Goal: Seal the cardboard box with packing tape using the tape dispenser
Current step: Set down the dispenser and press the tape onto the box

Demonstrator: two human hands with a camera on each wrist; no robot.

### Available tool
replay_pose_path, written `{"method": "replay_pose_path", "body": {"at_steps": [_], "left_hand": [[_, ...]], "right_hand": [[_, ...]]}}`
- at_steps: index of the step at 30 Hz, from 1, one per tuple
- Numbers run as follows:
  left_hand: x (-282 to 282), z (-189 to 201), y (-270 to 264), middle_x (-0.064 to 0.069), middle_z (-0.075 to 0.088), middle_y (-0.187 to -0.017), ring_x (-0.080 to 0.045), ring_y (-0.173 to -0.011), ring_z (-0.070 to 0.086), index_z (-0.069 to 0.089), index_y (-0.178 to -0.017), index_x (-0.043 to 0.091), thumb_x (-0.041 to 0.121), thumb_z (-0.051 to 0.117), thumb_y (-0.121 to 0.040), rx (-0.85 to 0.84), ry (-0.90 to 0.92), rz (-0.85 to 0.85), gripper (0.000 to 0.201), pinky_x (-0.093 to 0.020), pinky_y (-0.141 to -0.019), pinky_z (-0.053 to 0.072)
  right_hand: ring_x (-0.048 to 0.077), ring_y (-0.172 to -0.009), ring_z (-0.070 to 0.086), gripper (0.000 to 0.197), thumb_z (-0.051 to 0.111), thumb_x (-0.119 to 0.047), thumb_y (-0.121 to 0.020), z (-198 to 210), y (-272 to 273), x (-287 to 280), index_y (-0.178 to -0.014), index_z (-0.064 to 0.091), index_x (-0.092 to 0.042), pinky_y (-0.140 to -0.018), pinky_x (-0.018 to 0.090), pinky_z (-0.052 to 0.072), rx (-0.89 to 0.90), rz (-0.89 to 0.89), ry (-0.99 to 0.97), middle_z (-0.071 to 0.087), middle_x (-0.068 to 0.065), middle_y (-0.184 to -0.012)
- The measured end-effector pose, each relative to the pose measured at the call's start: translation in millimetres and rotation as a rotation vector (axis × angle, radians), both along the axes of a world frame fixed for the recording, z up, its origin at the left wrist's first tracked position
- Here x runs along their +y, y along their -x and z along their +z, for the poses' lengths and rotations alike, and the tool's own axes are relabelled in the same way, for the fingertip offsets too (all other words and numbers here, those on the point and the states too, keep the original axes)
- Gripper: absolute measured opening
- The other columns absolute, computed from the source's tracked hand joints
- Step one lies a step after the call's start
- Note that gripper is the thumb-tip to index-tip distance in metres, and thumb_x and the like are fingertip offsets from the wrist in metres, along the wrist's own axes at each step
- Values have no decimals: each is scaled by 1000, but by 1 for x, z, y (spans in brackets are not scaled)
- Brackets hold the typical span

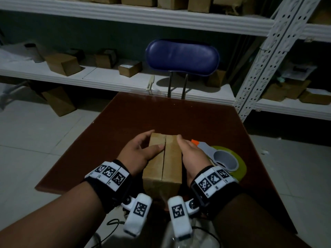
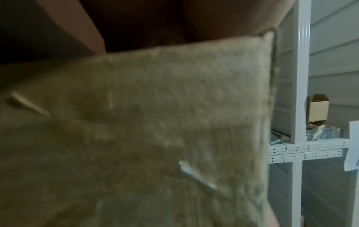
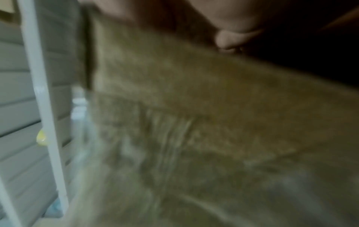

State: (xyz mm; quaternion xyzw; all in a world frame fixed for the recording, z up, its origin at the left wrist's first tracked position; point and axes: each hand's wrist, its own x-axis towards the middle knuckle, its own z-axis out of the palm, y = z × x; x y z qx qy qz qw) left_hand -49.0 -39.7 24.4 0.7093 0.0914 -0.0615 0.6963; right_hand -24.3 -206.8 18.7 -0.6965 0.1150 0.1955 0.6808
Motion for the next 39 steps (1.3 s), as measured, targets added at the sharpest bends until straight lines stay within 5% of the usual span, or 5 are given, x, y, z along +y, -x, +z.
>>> {"method": "replay_pose_path", "body": {"at_steps": [4,16,26,30,39], "left_hand": [[0,-5,1,-1,71,-117,-17,-95,74,56,-134,25,20,78,-83,-10,-7,39,56,-36,-78,59],[-6,-5,4,1,72,-108,-12,-80,75,61,-124,25,16,75,-85,-13,28,122,42,-24,-61,57],[-4,-3,1,0,77,-106,-20,-87,76,70,-116,26,31,82,-78,18,13,146,40,-46,-82,61],[-2,3,1,0,78,-101,-20,-88,76,70,-114,27,30,71,-90,48,-22,4,24,-45,-86,60],[11,2,-1,-17,67,-125,-34,-112,67,53,-134,18,11,69,-80,65,110,-290,57,-46,-96,54]], "right_hand": [[28,-87,77,16,70,-33,-90,-3,-5,-5,-103,72,-24,-89,56,58,-6,-3,-42,80,5,-92],[31,-98,75,37,67,-5,-91,-16,8,-8,-123,65,-23,-89,55,57,-49,106,-227,76,9,-111],[23,-97,75,34,62,-16,-97,-20,34,0,-111,65,-47,-88,53,58,-231,89,-224,77,-7,-108],[24,-98,75,32,59,-20,-98,-19,29,-3,-123,63,-41,-91,54,58,-231,89,-174,77,-3,-110],[21,-97,75,35,57,-17,-99,-21,25,-4,-126,59,-40,-85,45,60,-237,93,-162,77,-3,-111]]}}
